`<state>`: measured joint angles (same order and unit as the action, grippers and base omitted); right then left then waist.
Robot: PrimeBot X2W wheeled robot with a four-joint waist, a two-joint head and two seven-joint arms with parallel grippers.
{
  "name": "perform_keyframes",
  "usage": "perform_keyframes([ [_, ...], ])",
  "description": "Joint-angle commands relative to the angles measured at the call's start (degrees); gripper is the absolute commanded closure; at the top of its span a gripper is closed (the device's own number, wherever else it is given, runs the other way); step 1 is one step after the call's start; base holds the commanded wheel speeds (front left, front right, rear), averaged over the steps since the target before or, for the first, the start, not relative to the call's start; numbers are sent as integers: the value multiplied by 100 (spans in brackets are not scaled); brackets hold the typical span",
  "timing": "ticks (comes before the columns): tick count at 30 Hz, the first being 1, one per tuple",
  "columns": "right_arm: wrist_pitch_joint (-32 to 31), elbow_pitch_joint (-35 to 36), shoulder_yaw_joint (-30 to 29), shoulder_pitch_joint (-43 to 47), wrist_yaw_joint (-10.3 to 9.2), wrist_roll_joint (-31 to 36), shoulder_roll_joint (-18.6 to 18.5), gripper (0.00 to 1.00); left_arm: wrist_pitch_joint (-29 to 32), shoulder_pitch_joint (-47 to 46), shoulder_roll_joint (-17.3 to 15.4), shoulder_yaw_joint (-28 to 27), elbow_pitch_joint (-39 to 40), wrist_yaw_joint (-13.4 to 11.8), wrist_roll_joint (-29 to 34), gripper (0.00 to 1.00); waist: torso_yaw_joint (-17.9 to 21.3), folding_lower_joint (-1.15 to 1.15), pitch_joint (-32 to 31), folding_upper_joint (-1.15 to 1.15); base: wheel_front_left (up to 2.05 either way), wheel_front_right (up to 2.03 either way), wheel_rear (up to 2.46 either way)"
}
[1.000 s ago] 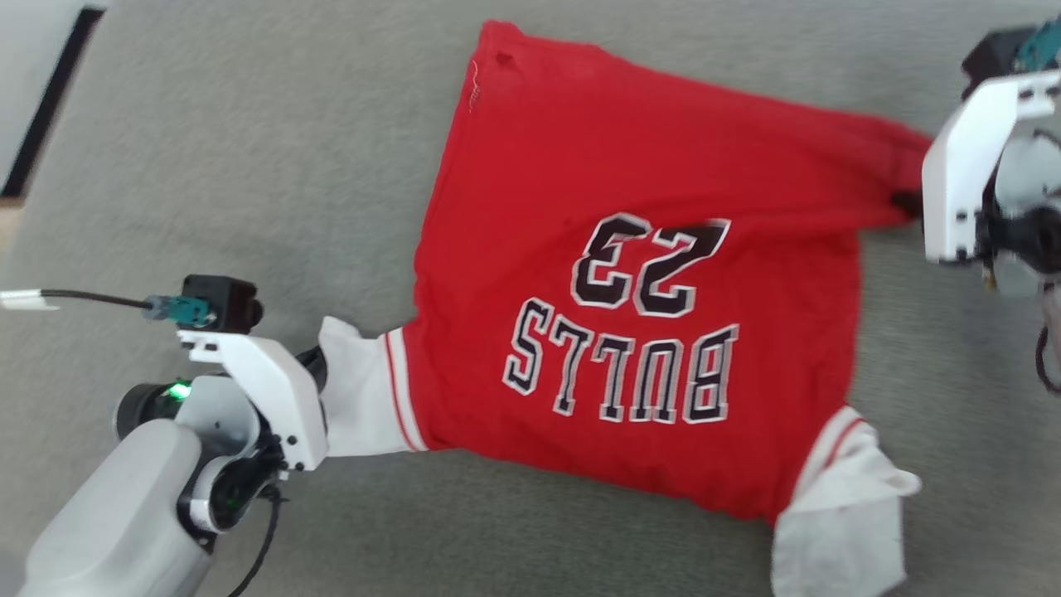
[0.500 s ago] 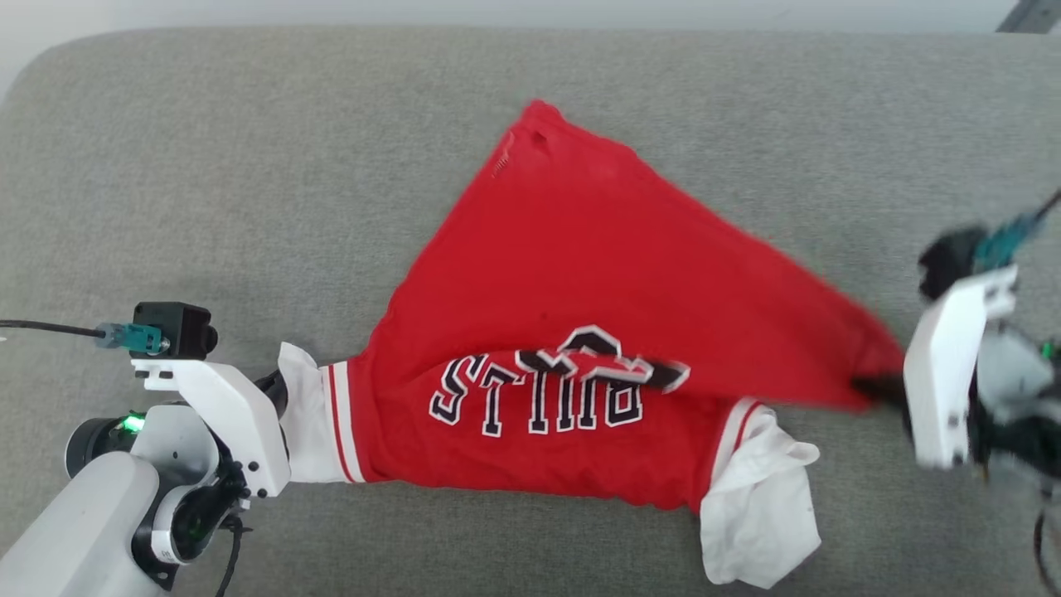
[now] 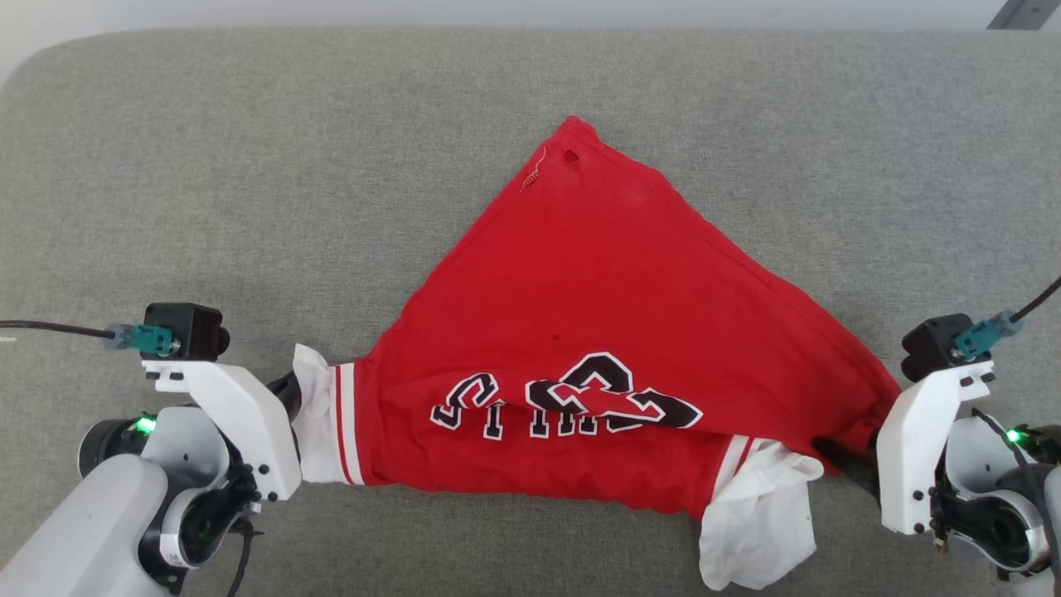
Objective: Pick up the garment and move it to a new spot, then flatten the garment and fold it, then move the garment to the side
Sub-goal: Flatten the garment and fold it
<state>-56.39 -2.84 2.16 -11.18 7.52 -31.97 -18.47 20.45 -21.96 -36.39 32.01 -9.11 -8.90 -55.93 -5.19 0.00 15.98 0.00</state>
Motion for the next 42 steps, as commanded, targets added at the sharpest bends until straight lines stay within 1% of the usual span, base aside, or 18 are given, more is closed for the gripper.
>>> perform_keyframes([
  [1,38,-117,5,4,-12,69,-37,0,4,77,-6,0,-9,3,-3,100,2,0,-20,0,0,0,0],
  [5,-4,184,-71,74,-9,31,-115,0,-29,152,-30,-21,-11,-38,-42,100,15,0,-87,0,0,0,0],
  [8,-37,647,-176,128,-3,-15,-147,0,-39,227,-11,-51,-5,-93,-99,100,15,0,-140,0,0,0,0],
  [12,-248,1403,-309,217,-3,-72,-201,0,-49,286,-11,-49,37,-155,-108,100,-1,0,-193,0,0,0,0],
  [16,-385,2074,-425,71,-3,-87,-132,0,-39,292,6,3,91,-147,-64,100,-75,0,-193,0,0,0,0],
  [18,-410,2267,-429,-61,-3,-78,-72,0,-23,249,25,28,102,-117,-49,100,-133,0,-189,0,0,0,0],
  [21,-274,2311,-352,-349,-3,36,-148,0,1,144,90,100,113,-65,-7,100,-265,0,-163,0,0,0,0],
  [24,42,2080,-161,-695,-3,37,-160,0,10,62,138,154,78,1,9,100,-405,0,-123,0,0,0,0],
  [28,550,1481,178,-1274,-3,77,-304,0,17,-120,233,221,10,83,69,100,-639,0,-32,0,0,0,0],
  [29,550,1481,178,-1274,-3,77,-304,0,17,-120,233,221,10,83,69,100,-639,0,-32,0,0,0,0],
  [35,1281,209,722,-2240,-3,94,-485,0,46,-413,440,362,-113,238,162,100,-1047,0,153,0,0,0,0],
  [42,1709,-1340,1421,-3364,-3,32,-704,0,38,-767,801,582,-365,443,219,100,-1568,0,393,0,0,0,0],
])
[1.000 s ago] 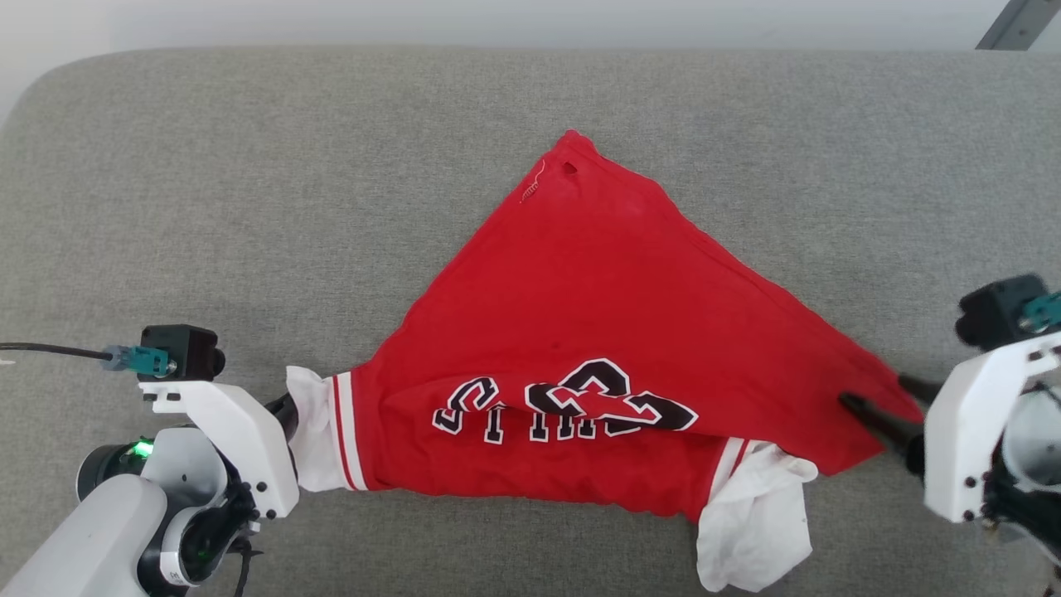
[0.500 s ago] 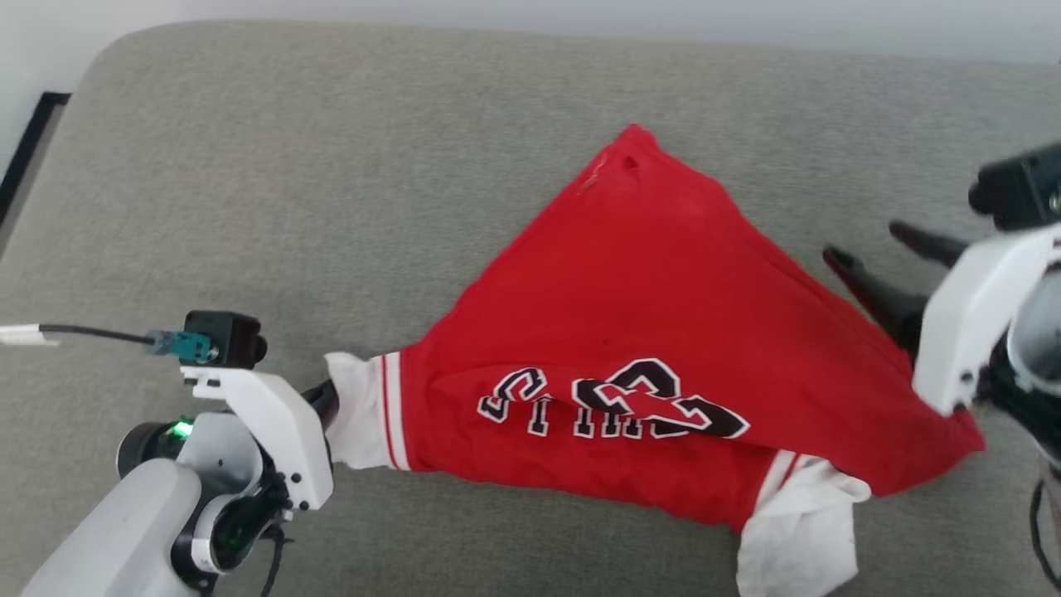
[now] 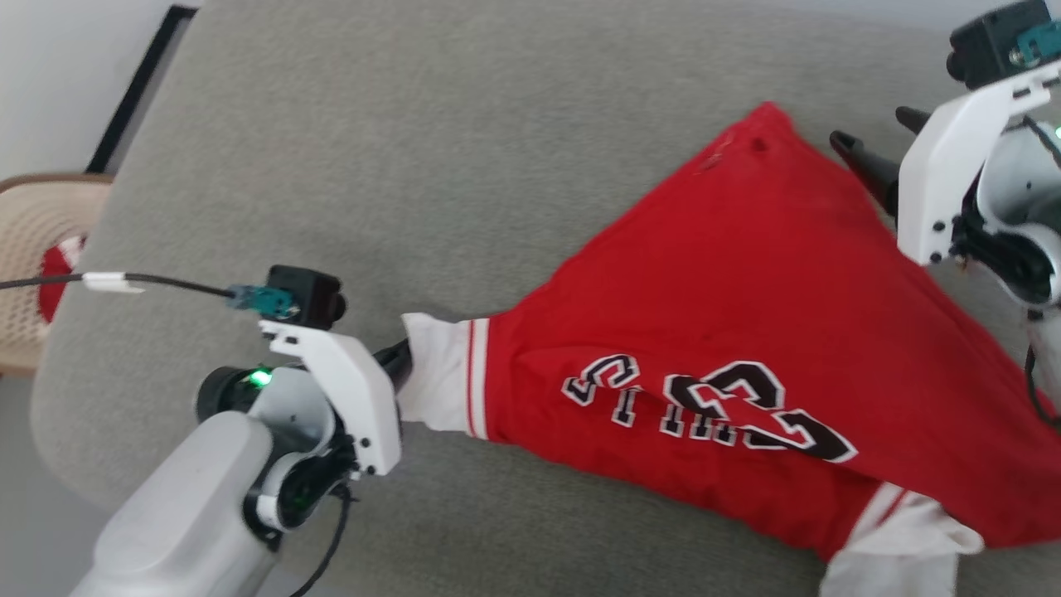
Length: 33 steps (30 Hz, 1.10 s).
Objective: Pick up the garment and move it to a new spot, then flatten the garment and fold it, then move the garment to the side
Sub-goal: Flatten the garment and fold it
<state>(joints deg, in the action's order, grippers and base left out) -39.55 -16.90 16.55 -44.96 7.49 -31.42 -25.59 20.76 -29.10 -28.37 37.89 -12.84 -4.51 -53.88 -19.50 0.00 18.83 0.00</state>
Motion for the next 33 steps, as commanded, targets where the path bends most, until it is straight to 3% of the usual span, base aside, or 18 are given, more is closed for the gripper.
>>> perform_keyframes([
  [1,43,-347,155,-257,0,-39,-33,0,-1,-155,102,67,-72,74,53,100,-287,0,178,0,0,0,0],
  [11,-221,-2303,897,-1076,0,-260,-108,0,-103,-578,565,299,-544,432,113,100,-921,0,410,0,0,0,0],
  [20,-778,-3377,2004,-744,2,-499,-158,0,-210,-739,697,326,-933,598,88,100,-1048,0,452,0,0,0,0],
  [21,-794,-3336,2132,-743,10,-584,-156,19,-216,-750,704,323,-973,612,75,100,-1037,0,442,0,0,0,0],
  [22,-691,-3206,2235,-797,22,-687,-167,100,-209,-768,703,314,-1010,622,62,100,-1016,0,438,0,0,0,0],
  [33,479,-2274,2784,-1587,0,-1354,-710,100,-51,-1254,235,153,-1237,665,203,100,-465,0,112,0,0,0,0],
])
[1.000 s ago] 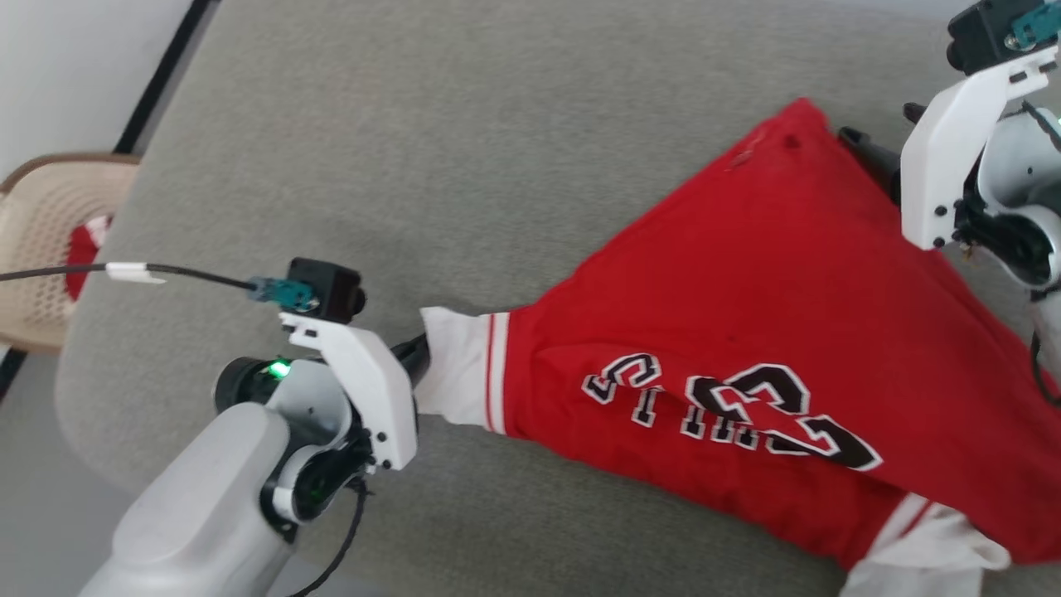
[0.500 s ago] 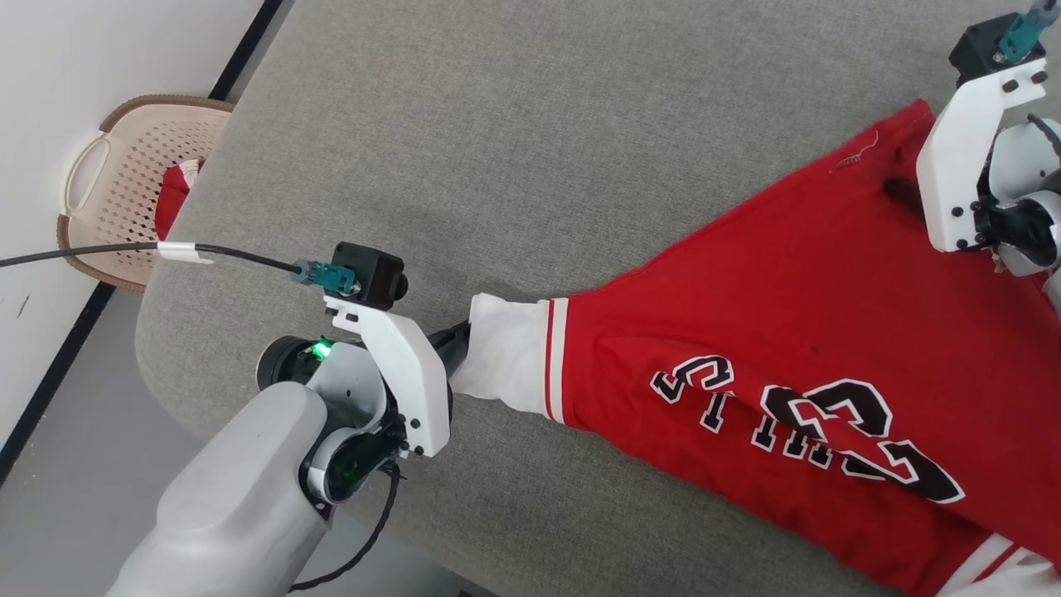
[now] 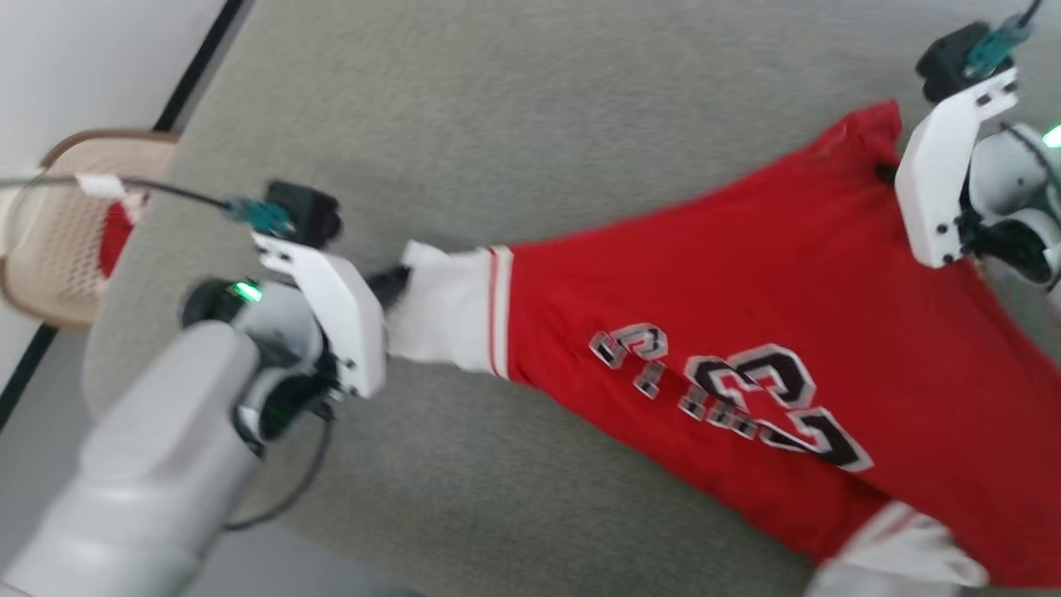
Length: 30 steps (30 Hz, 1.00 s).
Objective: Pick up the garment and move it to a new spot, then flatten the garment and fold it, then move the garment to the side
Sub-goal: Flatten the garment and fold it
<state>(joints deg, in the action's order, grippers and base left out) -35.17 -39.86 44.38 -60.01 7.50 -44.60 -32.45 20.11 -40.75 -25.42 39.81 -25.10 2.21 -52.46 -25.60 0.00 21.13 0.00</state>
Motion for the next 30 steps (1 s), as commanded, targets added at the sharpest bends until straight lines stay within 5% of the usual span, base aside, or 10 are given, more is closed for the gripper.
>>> perform_keyframes([
  [1,149,116,62,-107,-2,-99,-70,100,67,-149,-165,-46,-18,-21,98,100,237,0,-180,0,0,0,0],
  [15,1065,1047,53,-302,-17,-678,-776,100,871,-1551,-1129,-268,153,-32,448,100,1387,0,-794,0,0,0,0],
  [30,1072,1569,-774,-387,-17,-414,-687,100,1038,-2729,-1026,-190,-229,185,702,100,1943,0,-1159,0,0,0,0],
])
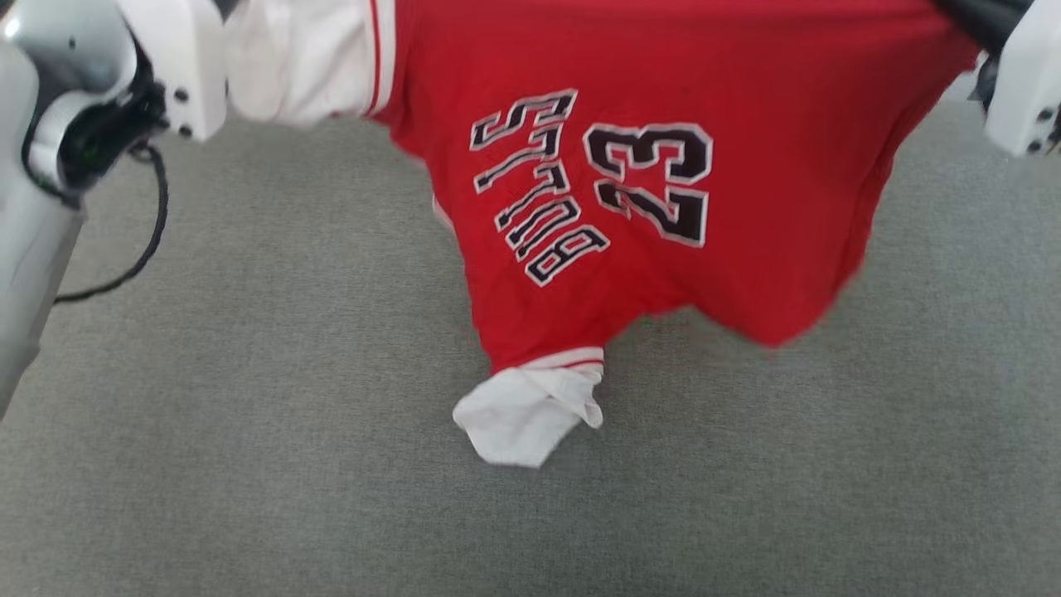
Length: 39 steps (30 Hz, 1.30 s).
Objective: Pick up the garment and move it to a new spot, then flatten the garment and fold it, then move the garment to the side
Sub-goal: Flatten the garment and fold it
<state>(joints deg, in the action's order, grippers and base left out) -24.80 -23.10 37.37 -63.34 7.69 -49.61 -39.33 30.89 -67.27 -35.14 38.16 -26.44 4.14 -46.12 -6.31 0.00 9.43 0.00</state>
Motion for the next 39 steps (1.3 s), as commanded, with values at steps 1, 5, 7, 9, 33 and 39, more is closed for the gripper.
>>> perform_keyframes([
  [1,81,-200,-170,-82,-35,170,59,100,-129,-166,-15,-5,-173,2,130,100,31,0,33,0,0,0,0],
  [5,387,-823,-484,-348,-35,685,422,100,-694,-624,242,-2,-658,32,381,100,98,0,201,0,0,0,0],
  [7,706,-1215,-675,-584,-36,1020,660,100,-1096,-938,360,-22,-980,-17,594,100,130,0,305,0,0,0,0],
  [9,1145,-1659,-861,-846,-38,1449,885,100,-1523,-1254,481,-54,-1318,-100,760,100,157,0,413,0,0,0,0],
  [33,2900,-3042,-748,545,-34,2263,1870,100,-2946,21,507,1157,-1612,321,543,100,-174,0,429,0,0,0,0],
  [39,2184,-2016,-208,1641,-32,1263,1437,100,-2065,1229,51,1240,-672,259,-308,100,-197,0,343,0,0,0,0],
])
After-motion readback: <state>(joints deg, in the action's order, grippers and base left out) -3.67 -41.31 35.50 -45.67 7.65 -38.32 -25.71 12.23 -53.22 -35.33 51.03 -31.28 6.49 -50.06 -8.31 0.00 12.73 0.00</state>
